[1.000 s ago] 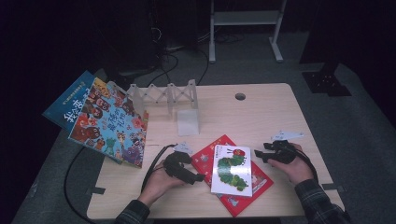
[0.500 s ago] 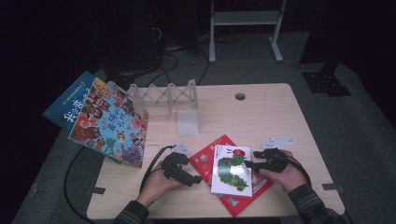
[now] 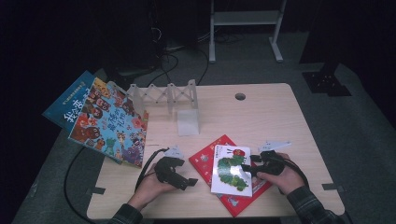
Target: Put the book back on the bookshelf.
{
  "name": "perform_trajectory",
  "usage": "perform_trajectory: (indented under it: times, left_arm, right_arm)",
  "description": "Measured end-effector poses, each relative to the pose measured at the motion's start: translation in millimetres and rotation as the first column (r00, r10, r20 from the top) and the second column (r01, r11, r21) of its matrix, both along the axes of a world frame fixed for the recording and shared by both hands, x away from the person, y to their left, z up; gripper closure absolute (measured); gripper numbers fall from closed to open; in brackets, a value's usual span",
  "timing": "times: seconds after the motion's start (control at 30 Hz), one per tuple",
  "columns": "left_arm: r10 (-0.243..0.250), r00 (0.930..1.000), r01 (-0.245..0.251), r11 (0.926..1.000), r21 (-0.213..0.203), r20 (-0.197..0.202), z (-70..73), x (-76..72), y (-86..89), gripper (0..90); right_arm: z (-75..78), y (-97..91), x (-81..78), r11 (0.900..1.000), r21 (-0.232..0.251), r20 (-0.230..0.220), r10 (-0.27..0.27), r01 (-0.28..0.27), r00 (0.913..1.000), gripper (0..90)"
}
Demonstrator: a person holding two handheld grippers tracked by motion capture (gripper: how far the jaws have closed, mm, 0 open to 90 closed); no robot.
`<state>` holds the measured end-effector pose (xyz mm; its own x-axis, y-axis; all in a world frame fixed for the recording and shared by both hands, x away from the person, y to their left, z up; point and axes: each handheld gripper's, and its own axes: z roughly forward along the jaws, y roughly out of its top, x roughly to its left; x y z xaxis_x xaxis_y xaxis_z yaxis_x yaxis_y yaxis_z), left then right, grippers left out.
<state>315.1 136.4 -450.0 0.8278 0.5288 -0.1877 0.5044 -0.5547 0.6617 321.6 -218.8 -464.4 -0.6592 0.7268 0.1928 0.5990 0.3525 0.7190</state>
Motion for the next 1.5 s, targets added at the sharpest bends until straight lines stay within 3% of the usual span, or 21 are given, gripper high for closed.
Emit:
perform_trajectory:
  times: [0.33, 0.5, 0.63, 0.9, 0.93, 1.2, 1.37, 1.5]
  left_arm:
    - [-0.004, 1.0000, 0.004, 0.9999, 0.013, -0.001, -2.4, 2.0, -5.4, 1.1]
    - [0.009, 1.0000, -0.009, 1.0000, -0.004, -0.002, -3.4, 2.9, -6.4, 1.1]
    - [0.010, 0.9998, -0.011, 0.9999, -0.013, -0.017, -4.6, 3.8, -7.6, 1.1]
    - [-0.009, 0.9991, 0.010, 0.9999, 0.013, -0.042, -9.4, 6.0, -13.6, 1.0]
    - [-0.001, 0.9990, 0.001, 1.0000, 0.000, -0.045, -10.1, 5.9, -15.1, 1.0]
    - [-0.003, 0.9987, 0.003, 1.0000, -0.002, -0.051, -14.4, 10.4, -24.0, 1.0]
    - [-0.025, 0.9987, 0.026, 0.9995, 0.021, -0.045, -13.0, 12.9, -26.0, 1.0]
    - [-0.016, 0.9982, 0.017, 0.9998, 0.008, -0.058, -13.8, 12.7, -28.1, 1.0]
  right_arm:
    - [-0.8, 8.4, 2.9, 1.0000, 0.001, 0.007, 0.007, -0.007, 0.9999, 36.1]
    - [-1.2, 16.7, 6.6, 0.9999, 0.005, 0.009, 0.015, -0.015, 0.9999, 35.8]
    - [-1.5, 23.9, 9.6, 0.9997, 0.004, 0.013, 0.023, -0.023, 0.9996, 35.4]
    - [-1.7, 36.7, 14.2, 0.9995, 0.004, 0.020, 0.030, -0.030, 0.9993, 34.9]
    - [-1.5, 37.8, 14.6, 0.9995, 0.001, 0.020, 0.033, -0.033, 0.9993, 34.8]
    - [-1.0, 39.9, 15.5, 0.9992, -0.004, 0.021, 0.040, -0.040, 0.9990, 34.7]
    - [-1.1, 40.5, 15.6, 0.9991, -0.005, 0.024, 0.043, -0.043, 0.9988, 34.7]
    - [-1.4, 44.7, 16.1, 0.9988, -0.002, 0.026, 0.050, -0.050, 0.9984, 34.3]
